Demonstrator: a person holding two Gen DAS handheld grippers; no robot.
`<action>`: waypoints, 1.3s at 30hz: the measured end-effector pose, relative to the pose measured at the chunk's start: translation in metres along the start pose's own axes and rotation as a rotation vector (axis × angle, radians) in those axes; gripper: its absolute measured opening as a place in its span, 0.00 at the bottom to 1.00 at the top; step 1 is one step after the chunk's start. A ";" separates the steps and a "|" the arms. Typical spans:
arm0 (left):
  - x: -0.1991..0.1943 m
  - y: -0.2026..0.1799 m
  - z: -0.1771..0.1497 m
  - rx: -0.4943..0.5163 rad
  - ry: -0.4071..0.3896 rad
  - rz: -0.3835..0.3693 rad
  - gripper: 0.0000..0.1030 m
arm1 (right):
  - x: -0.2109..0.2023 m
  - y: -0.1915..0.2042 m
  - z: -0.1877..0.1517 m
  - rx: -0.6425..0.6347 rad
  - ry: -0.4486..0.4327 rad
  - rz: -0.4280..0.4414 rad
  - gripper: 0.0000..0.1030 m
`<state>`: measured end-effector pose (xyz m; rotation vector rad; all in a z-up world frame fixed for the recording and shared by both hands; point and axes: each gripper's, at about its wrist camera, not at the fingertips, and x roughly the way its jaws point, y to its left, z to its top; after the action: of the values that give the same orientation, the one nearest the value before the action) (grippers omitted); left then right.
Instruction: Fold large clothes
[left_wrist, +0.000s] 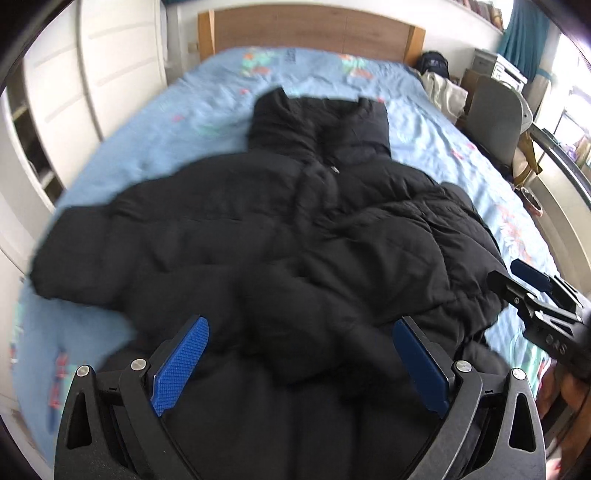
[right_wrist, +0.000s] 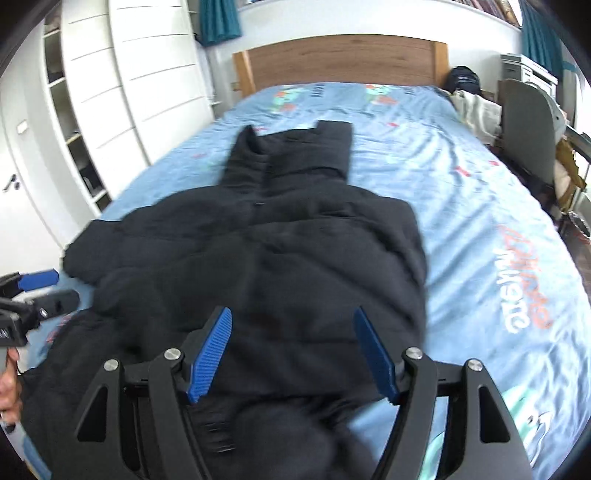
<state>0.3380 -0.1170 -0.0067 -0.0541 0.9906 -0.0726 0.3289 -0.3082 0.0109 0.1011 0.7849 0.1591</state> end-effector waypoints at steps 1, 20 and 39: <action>0.013 -0.005 0.003 -0.004 0.011 -0.007 0.96 | 0.006 -0.005 0.000 0.007 0.003 0.012 0.67; 0.060 0.011 -0.008 0.035 0.047 0.070 0.98 | 0.044 -0.063 -0.027 0.067 0.089 -0.060 0.64; 0.013 0.062 -0.001 0.036 -0.002 0.061 0.98 | -0.019 -0.025 -0.044 0.141 0.123 -0.212 0.65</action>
<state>0.3461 -0.0559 -0.0229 0.0084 0.9879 -0.0344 0.2874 -0.3347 -0.0107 0.1414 0.9233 -0.0915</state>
